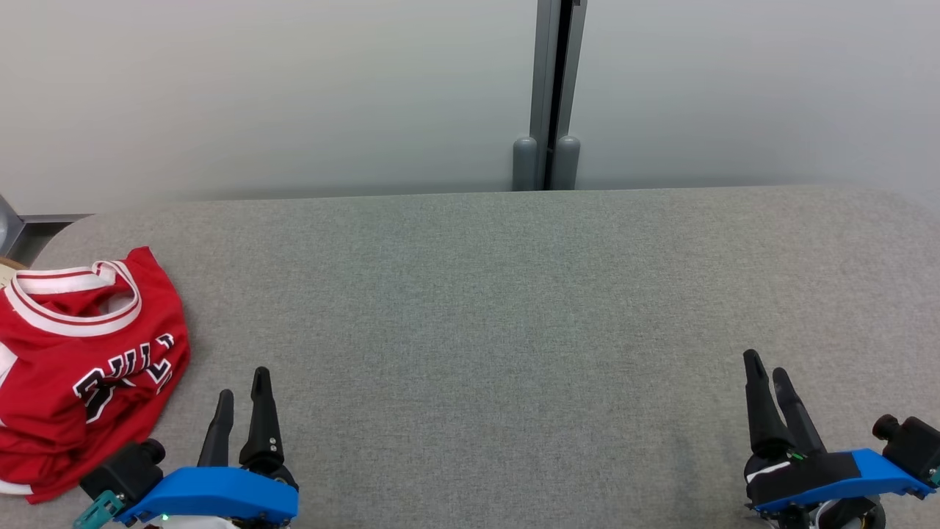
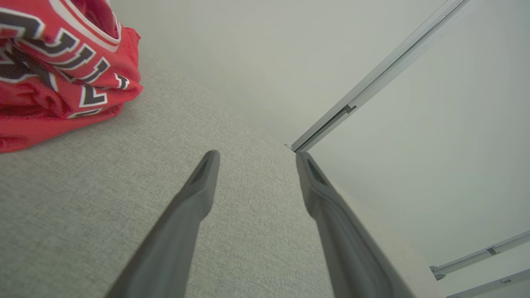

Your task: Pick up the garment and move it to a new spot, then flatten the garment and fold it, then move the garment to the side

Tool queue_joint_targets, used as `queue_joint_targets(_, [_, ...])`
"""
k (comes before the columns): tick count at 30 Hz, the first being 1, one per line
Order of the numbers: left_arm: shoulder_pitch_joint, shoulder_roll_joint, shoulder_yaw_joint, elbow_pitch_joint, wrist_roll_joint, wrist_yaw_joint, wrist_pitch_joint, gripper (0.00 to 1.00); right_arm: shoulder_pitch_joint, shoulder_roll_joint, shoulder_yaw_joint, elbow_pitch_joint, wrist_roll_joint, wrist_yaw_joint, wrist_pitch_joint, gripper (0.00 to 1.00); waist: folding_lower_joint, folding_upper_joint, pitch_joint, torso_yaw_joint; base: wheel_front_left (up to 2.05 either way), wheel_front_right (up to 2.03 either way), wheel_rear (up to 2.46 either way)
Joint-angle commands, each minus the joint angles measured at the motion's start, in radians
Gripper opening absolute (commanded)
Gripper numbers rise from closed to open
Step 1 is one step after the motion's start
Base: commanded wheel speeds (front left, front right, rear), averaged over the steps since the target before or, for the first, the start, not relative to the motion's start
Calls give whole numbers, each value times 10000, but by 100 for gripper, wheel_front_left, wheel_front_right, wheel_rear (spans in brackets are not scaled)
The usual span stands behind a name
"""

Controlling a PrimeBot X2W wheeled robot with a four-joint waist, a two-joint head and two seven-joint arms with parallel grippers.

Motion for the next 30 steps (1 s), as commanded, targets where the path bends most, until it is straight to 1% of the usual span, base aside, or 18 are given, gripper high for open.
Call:
queue_joint_targets(1, [-58, 100, -48, -134, 197, 6, -84, 100, -43, -67, 17, -137, -213, 26, -107, 100, 0, 0, -3, 4, 0, 0, 0])
queue_joint_targets(13, [20, 298, -433, -90, 1727, 191, -422, 100, 27, -80, 69, -213, -1773, 26, -329, 100, 0, 0, -25, 29, 0, 0, 0])
queue_joint_targets(14, [21, 332, -506, -48, 1942, 202, -473, 100, 38, -81, 61, -227, -2043, 26, -373, 100, 0, 0, -28, 31, 0, 0, 0])
queue_joint_targets(30, [122, 517, -960, 130, 3298, 456, -826, 100, 182, -95, -16, -335, -3558, 29, -532, 100, 0, 0, -77, 125, 0, 0, 0])
